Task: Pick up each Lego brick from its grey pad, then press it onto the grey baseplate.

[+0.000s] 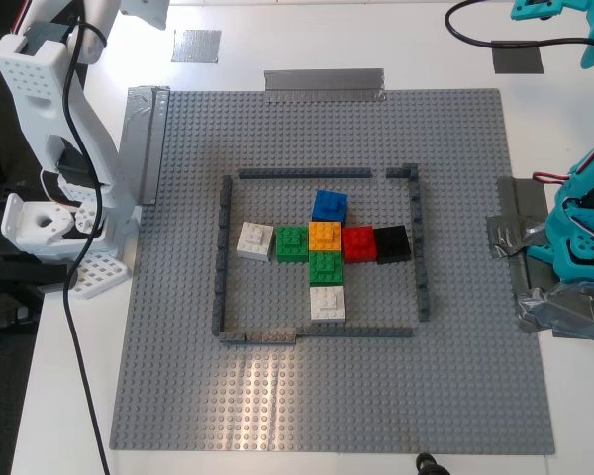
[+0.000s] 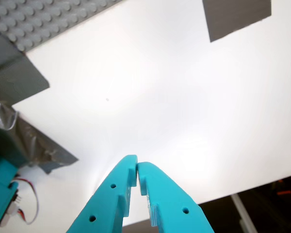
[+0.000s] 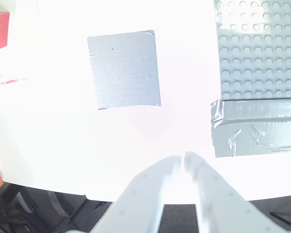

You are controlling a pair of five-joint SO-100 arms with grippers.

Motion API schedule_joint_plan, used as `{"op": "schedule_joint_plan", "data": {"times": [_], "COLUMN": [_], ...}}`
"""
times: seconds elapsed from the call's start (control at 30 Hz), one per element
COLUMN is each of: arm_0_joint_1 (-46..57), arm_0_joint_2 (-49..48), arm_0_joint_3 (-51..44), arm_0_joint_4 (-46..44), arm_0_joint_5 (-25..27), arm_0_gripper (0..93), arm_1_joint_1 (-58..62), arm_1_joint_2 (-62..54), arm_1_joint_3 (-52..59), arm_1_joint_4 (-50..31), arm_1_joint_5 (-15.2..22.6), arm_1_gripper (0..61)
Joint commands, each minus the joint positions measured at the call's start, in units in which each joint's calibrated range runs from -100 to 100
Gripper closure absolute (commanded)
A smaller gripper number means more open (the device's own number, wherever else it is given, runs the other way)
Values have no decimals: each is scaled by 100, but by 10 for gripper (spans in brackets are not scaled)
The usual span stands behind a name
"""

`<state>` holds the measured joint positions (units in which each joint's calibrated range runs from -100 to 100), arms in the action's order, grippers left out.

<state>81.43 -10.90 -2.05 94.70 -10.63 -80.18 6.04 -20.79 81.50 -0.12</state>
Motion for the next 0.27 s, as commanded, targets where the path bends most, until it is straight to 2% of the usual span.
{"op": "schedule_joint_plan", "data": {"times": [0.0, 0.1, 0.23], "arm_0_joint_1": [7, -145, -159], "arm_0_joint_2": [-189, -249, -249], "arm_0_joint_3": [20, 11, -43], "arm_0_joint_4": [-31, -31, -31], "arm_0_joint_5": [255, 529, 612], "arm_0_gripper": [927, 927, 927], "arm_1_joint_1": [-1, -1, -1], "arm_1_joint_2": [-270, -287, -295], "arm_1_joint_3": [-490, -490, -462], "arm_1_joint_4": [52, 60, 36], "arm_1_joint_5": [24, 20, 15], "arm_1_gripper": [612, 612, 612]}}
